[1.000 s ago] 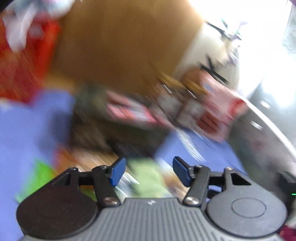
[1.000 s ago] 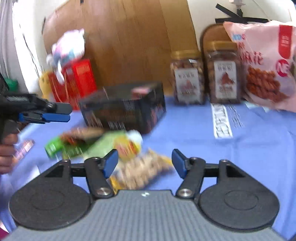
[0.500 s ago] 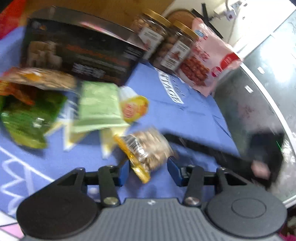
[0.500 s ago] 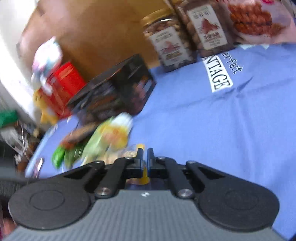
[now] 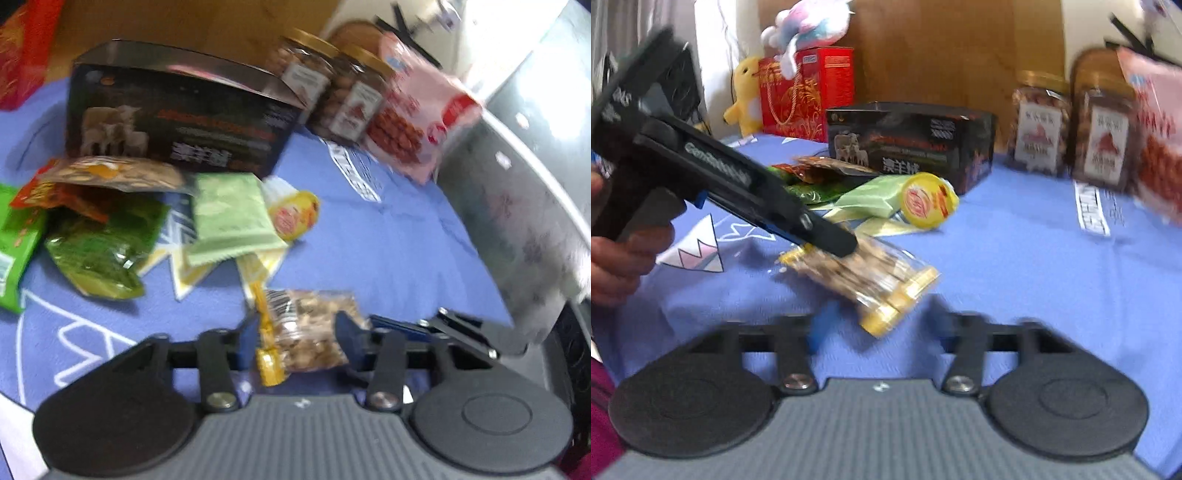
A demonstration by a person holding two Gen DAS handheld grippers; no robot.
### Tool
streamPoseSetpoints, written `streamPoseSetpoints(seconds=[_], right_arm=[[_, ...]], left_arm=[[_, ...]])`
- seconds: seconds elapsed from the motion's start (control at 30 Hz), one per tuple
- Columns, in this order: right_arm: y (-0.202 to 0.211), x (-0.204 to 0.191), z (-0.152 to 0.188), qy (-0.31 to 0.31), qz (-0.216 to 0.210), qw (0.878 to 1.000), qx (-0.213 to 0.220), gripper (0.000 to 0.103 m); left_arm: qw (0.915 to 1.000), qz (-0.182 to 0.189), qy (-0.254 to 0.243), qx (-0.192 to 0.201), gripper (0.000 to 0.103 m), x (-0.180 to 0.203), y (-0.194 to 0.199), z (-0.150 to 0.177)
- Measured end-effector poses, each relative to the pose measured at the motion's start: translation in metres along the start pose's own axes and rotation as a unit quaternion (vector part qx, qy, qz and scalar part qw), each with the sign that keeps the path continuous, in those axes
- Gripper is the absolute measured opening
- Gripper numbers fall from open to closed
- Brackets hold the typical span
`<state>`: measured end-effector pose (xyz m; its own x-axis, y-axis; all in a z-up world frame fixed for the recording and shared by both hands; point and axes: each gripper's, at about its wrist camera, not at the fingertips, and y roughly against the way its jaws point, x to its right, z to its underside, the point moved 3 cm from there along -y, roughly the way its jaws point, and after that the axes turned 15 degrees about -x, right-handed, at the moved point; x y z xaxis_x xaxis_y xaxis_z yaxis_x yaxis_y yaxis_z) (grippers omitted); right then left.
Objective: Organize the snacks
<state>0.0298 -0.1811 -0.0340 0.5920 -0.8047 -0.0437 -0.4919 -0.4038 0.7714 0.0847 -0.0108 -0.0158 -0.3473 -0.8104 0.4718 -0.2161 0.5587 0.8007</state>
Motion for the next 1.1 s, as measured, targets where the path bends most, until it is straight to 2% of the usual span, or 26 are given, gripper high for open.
streamPoseSetpoints(seconds=[0.07, 0.13, 0.23, 0.33, 0.43, 0.53, 0.63, 0.67, 0.7, 0.77, 0.83, 0.9, 0.97, 1.03, 1.1], right_arm=[[-0.001, -0.002, -0.004, 0.004, 0.004, 1.000, -0.001, 0.029], [0.003, -0.002, -0.009, -0.002, -0.009, 1.000, 0.009, 0.028], [0.016, -0.005, -0.032, 0.014, -0.007, 0.998, 0.056, 0.028], [0.019, -0.002, -0.073, 0.030, 0.008, 0.994, 0.100, 0.028], [0.008, 0.011, -0.118, 0.032, 0.026, 0.991, 0.127, 0.028], [-0.019, 0.025, -0.163, 0.028, 0.045, 0.991, 0.121, 0.028], [-0.048, 0.033, -0.188, 0.028, 0.058, 0.994, 0.092, 0.029], [-0.055, 0.036, -0.190, 0.028, 0.062, 0.994, 0.083, 0.033], [-0.062, 0.037, -0.192, 0.027, 0.071, 0.994, 0.075, 0.034], [-0.065, 0.038, -0.190, 0.026, 0.082, 0.994, 0.073, 0.039], [-0.052, 0.042, -0.180, 0.008, 0.070, 0.994, 0.089, 0.039], [-0.028, 0.056, -0.161, -0.032, 0.034, 0.993, 0.112, 0.039], [-0.011, 0.072, -0.134, -0.082, 0.007, 0.989, 0.121, 0.039], [-0.011, 0.081, -0.112, -0.111, -0.009, 0.988, 0.102, 0.041], [-0.021, 0.083, -0.098, -0.127, -0.019, 0.989, 0.068, 0.046]], left_arm=[[1.0000, -0.003, -0.001, 0.004, 0.038, 0.002, 0.004, 0.002], [0.9999, 0.002, -0.005, 0.015, 0.038, 0.002, 0.016, 0.001], [0.9980, 0.004, -0.022, 0.060, 0.038, 0.003, 0.051, -0.010], [0.9934, -0.022, -0.037, 0.106, 0.038, 0.005, 0.080, -0.040], [0.9866, -0.057, -0.040, 0.148, 0.038, -0.001, 0.095, -0.084], [0.9837, -0.085, -0.018, 0.157, 0.040, -0.016, 0.090, -0.126], [0.9830, -0.107, 0.007, 0.149, 0.043, -0.037, 0.073, -0.155], [0.9829, -0.113, 0.013, 0.145, 0.045, -0.043, 0.066, -0.158], [0.9829, -0.120, 0.018, 0.138, 0.054, -0.049, 0.059, -0.161], [0.9845, -0.130, 0.024, 0.116, 0.064, -0.057, 0.052, -0.160], [0.9836, -0.120, 0.016, 0.133, 0.066, -0.063, 0.065, -0.145], [0.9829, -0.101, 0.024, 0.152, 0.070, -0.070, 0.086, -0.122], [0.9842, -0.053, 0.044, 0.163, 0.070, -0.076, 0.101, -0.098], [0.9861, -0.014, 0.043, 0.160, 0.070, -0.073, 0.103, -0.074], [0.9881, -0.005, 0.037, 0.149, 0.070, -0.064, 0.093, -0.059]])
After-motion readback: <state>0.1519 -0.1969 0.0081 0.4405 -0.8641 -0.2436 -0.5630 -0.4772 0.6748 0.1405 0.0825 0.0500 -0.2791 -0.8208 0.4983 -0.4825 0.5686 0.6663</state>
